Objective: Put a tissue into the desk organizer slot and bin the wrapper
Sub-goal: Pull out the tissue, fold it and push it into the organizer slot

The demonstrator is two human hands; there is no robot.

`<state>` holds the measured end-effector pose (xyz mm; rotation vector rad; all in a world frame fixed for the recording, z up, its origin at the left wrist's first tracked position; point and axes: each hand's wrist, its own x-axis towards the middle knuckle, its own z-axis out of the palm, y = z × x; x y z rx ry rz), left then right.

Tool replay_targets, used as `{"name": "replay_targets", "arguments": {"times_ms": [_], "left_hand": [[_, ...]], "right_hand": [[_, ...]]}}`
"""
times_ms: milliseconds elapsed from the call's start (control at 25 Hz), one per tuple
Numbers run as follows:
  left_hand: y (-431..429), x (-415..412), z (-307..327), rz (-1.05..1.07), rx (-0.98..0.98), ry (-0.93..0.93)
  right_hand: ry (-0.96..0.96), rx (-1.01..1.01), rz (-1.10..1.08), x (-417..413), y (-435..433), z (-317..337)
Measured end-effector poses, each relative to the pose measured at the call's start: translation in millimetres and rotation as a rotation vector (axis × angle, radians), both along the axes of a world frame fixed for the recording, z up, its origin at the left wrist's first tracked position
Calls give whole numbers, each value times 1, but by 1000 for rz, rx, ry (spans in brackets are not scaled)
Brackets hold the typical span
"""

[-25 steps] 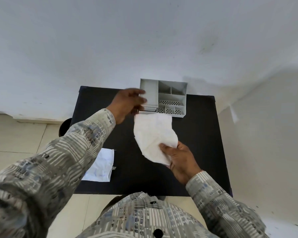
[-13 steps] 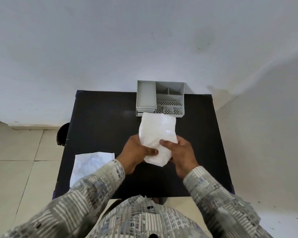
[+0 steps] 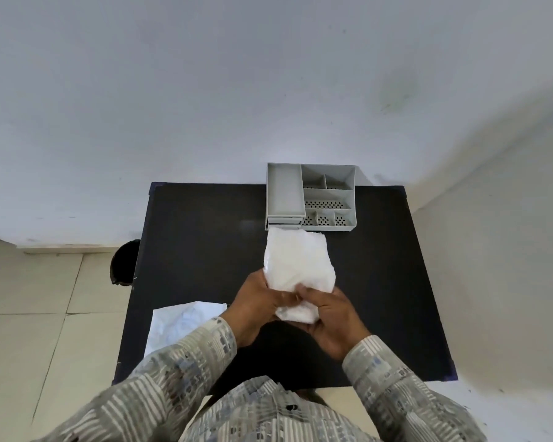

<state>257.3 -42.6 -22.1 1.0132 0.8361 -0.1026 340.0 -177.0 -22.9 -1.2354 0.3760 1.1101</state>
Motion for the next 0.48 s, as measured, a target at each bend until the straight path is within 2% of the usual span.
{"name": "replay_targets", "arguments": {"times_ms": [120,200,360,480], "left_hand": [[12,9,3,-108,144,98],[40,26,-12,-28,169,166],[81,85,-58,342,-118,251],[91,127,-86,449,-178,298]], "right_hand": [[-69,-103,-166,6,-1,-9],[-64,-130,-241,16,-5,-13],[-55,-192,-261,29,-23,-14],[-45,-187,-267,36,-32,-21]]}}
